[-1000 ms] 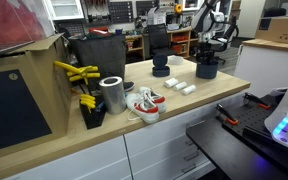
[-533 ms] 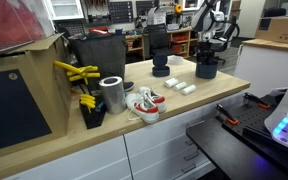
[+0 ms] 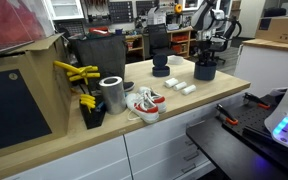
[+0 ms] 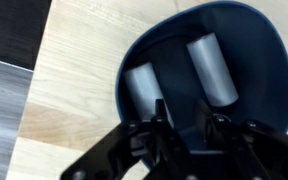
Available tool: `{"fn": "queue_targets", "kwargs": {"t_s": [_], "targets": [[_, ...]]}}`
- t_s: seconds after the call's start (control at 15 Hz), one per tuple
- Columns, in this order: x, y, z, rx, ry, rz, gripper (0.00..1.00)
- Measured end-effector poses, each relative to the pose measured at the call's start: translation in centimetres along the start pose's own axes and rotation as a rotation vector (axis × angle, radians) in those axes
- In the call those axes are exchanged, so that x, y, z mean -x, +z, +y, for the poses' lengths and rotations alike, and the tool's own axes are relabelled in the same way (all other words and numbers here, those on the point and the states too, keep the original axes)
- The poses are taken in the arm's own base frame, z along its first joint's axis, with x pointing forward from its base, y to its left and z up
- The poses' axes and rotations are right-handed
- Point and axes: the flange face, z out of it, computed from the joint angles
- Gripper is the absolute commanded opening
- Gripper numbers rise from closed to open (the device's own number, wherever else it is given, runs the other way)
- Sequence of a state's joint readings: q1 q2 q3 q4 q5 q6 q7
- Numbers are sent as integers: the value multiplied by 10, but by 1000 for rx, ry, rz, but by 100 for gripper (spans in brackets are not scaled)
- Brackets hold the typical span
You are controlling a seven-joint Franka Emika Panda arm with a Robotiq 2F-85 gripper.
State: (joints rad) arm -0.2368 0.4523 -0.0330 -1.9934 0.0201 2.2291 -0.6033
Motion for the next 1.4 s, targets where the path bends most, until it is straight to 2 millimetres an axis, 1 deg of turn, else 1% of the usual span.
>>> {"fn": "queue_targets", "kwargs": {"t_s": [0.13,0.27,0.33,0.47,0.53,0.67,0.73,0.93,1.2,1.27,1.33,1.4], "targets": [[3,-4,-5,13,-19,-6,33],[5,-14,-10,35,-38,-4,31],[5,-21,-13,47,-47,0,28],[7,-33,-18,68,-62,9,25],[8,-38,-21,78,-71,9,22],[10,-40,-26,96,-93,-1,23],[10,-39,-29,106,-107,-12,23],[12,-28,-38,149,-167,-66,27],[16,-10,-43,228,-243,-132,38],[16,-5,-44,247,-262,-142,37],[17,-1,-44,265,-278,-150,40],[16,2,-44,286,-294,-153,37]]}}
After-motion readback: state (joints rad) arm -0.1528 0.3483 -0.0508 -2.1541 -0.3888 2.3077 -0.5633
